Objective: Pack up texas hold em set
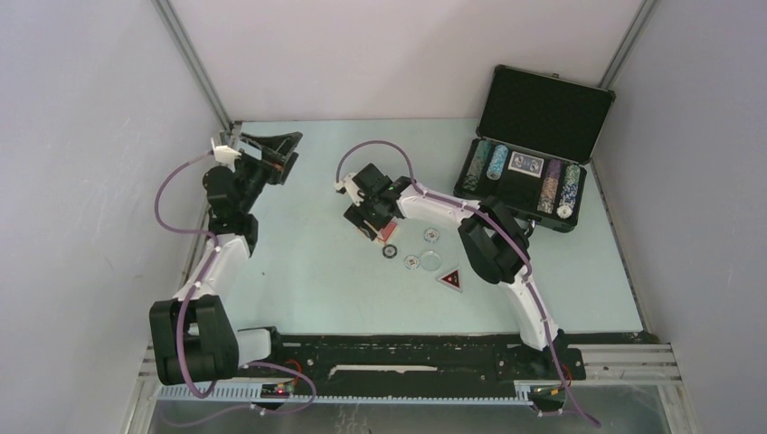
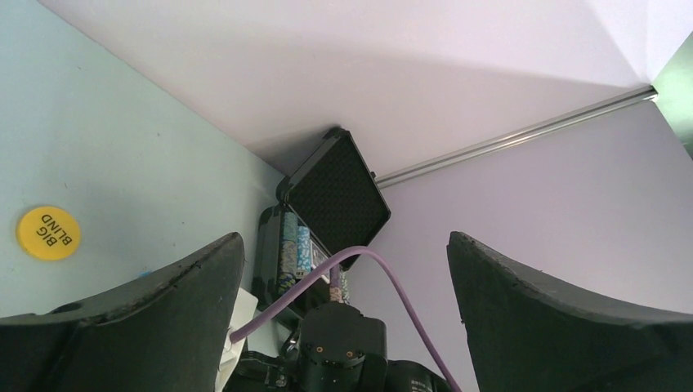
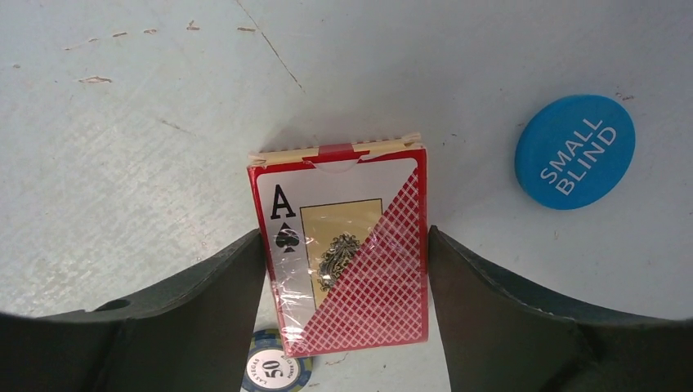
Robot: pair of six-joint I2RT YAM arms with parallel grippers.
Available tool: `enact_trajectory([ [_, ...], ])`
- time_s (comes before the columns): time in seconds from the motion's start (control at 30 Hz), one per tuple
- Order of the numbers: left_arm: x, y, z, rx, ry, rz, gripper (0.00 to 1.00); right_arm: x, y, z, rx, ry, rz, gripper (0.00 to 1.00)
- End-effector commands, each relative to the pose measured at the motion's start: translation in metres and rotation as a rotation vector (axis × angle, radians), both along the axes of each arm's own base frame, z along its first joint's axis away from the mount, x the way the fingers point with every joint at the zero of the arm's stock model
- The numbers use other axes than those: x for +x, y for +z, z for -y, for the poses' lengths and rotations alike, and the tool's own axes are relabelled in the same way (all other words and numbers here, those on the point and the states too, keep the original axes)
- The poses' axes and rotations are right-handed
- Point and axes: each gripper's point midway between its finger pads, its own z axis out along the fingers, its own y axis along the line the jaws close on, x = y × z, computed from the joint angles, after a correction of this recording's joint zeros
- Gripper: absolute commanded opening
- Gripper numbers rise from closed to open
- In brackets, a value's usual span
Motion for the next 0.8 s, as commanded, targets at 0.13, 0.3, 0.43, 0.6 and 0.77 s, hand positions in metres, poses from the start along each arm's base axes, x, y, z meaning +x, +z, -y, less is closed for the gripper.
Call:
enact_trajectory([
  [0.13,-0.003,0.006,-0.002,0.001,-0.013,0.035,1.00,0.012,0.005,-0.003,-0.044,0.018,0.052,0.82],
  [0.3,0.002,0.005,-0.004,0.000,-0.028,0.025,1.00,0.008,0.006,-0.003,-0.037,0.017,0.036,0.66],
  [0.43,0.007,0.001,-0.012,0.006,-0.013,0.017,1.00,-0.002,0.013,-0.006,-0.028,0.048,-0.032,0.34],
  [0.6,0.012,-0.004,-0.017,0.007,-0.011,0.002,1.00,-0.006,0.054,0.004,-0.004,0.033,0.023,0.35],
  [0.77,0.012,-0.004,-0.016,0.000,-0.013,0.001,1.00,-0.003,0.115,0.037,-0.010,0.041,0.174,0.36],
])
